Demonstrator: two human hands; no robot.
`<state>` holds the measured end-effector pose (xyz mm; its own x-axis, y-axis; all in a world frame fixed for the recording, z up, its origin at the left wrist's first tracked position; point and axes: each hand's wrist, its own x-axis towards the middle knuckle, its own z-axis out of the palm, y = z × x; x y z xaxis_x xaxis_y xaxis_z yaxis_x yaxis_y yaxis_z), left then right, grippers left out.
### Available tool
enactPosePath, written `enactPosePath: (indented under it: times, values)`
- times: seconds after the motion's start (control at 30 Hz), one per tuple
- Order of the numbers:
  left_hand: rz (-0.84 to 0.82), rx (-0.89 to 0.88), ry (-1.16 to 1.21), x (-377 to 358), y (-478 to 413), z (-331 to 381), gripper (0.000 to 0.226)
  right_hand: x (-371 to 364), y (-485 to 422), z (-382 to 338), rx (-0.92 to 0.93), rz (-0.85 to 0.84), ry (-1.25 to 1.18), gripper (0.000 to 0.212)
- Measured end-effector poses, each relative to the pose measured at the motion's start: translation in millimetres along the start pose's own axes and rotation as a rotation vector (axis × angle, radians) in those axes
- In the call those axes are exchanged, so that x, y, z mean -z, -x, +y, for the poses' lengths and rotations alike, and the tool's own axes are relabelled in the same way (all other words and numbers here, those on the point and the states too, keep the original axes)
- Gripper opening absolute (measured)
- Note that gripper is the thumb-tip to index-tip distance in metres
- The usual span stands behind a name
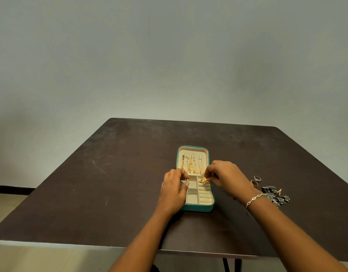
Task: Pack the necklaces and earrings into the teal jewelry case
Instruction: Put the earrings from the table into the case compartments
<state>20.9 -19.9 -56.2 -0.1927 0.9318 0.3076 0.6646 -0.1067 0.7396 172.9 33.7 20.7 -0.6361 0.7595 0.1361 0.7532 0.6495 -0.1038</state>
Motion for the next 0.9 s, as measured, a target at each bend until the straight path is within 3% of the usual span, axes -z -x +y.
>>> enactPosePath:
  times: [0.43, 0.67, 0.9]
  values:
    - [-0.003, -0.001, 0.009, 1.3, 1.7, 2.4, 0.016, -12.1, -0.1, -9.1, 0.197, -0.018, 0.315, 0.024]
    - [-0.017, 0.006, 0.008, 1.9, 0.8, 2.8, 0.015, -10.4, 6.0, 2.6, 0.094, 0.075, 0.142, 0.025]
    - [-0.023, 0.017, 0.000, 1.1, -0.2, 1.9, 0.016, -11.0, 11.3, 0.7, 0.116, 0.023, 0.078, 0.027]
